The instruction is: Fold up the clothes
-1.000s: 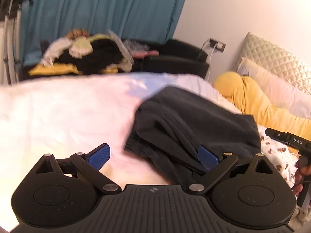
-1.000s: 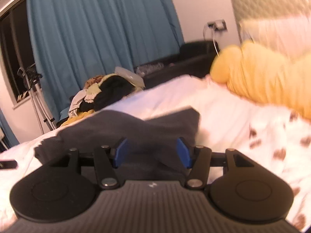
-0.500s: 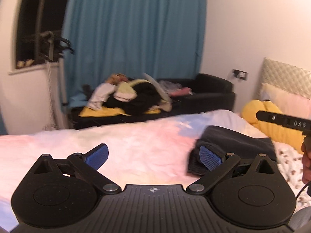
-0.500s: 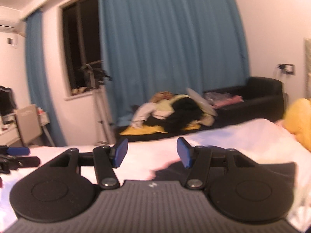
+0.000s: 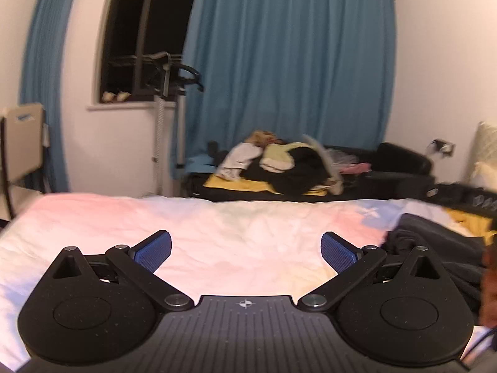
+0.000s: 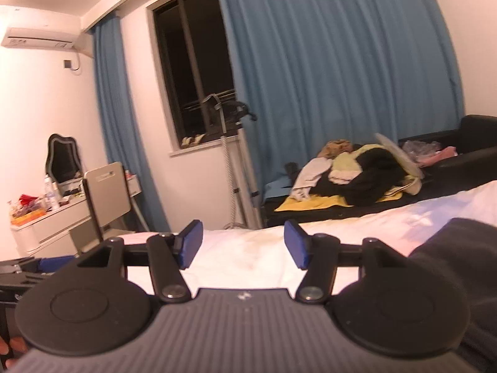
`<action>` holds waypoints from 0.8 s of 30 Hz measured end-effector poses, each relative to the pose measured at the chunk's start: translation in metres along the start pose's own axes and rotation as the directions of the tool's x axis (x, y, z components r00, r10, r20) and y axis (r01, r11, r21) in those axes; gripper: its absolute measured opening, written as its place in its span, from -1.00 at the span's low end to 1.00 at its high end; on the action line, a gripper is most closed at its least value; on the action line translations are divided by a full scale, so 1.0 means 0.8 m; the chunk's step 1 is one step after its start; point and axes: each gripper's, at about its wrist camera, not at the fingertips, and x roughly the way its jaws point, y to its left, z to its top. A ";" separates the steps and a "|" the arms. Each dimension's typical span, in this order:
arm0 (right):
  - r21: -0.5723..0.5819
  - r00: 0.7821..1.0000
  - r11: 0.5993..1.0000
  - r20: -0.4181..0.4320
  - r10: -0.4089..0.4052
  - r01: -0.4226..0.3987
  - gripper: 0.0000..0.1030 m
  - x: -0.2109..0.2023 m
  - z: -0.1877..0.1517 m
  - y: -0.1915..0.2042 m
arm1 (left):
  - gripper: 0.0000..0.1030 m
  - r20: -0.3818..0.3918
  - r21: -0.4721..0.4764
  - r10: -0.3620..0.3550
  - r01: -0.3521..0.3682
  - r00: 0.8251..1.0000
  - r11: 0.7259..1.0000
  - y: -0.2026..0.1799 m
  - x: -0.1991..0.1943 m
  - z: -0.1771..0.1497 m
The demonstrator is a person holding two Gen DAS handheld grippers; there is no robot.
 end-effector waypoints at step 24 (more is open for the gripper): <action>-0.074 1.000 0.997 -0.009 -0.022 0.021 0.40 0.030 -0.053 -0.032 | 1.00 0.030 0.004 0.199 -0.199 0.979 0.980 -0.015 0.045 -0.036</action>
